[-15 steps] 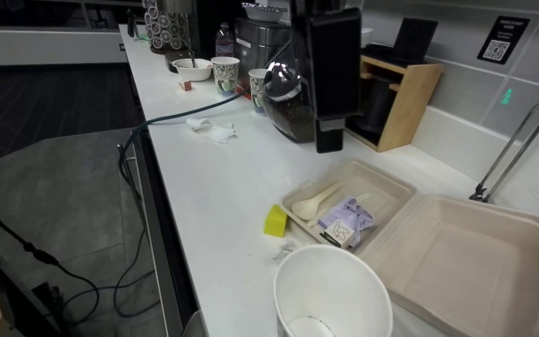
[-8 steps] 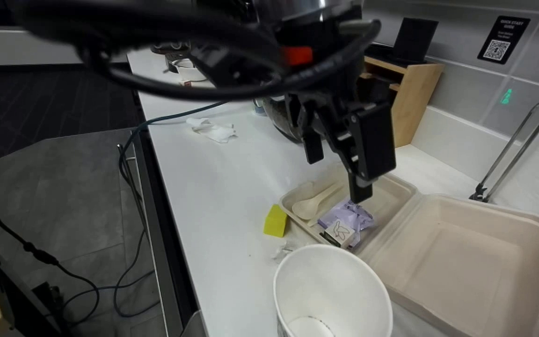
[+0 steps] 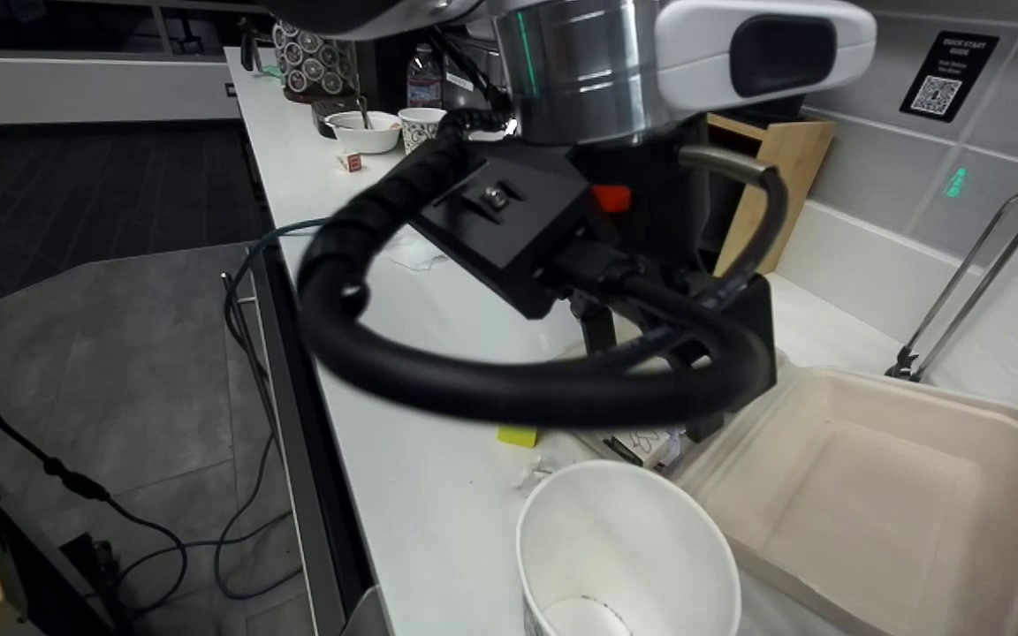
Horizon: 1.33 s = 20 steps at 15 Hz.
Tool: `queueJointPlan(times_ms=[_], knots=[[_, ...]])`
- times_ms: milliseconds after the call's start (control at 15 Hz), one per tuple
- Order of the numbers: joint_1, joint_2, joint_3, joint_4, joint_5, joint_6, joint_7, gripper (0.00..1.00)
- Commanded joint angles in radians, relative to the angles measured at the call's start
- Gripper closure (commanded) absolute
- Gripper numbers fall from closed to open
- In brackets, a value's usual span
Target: Shift the block to the left
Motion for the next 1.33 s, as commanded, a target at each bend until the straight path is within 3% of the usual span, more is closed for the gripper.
queueJointPlan(times_ms=[0,600,800,867,1067,1200,1267], knots=[[-0.016,0.014,0.031,0.004,-0.02,0.013,0.006,0.0],[-0.024,0.118,0.06,0.075,-0.017,0.026,0.058,0.0],[-0.032,0.145,0.063,0.1,-0.023,0.018,0.074,0.06],[-0.037,0.154,0.066,0.109,-0.022,0.01,0.076,0.19],[-0.046,0.178,0.073,0.131,-0.025,0.002,0.083,0.33],[-0.054,0.189,0.082,0.144,-0.025,-0.004,0.08,0.37],[-0.058,0.189,0.086,0.145,-0.025,-0.003,0.077,0.58]])
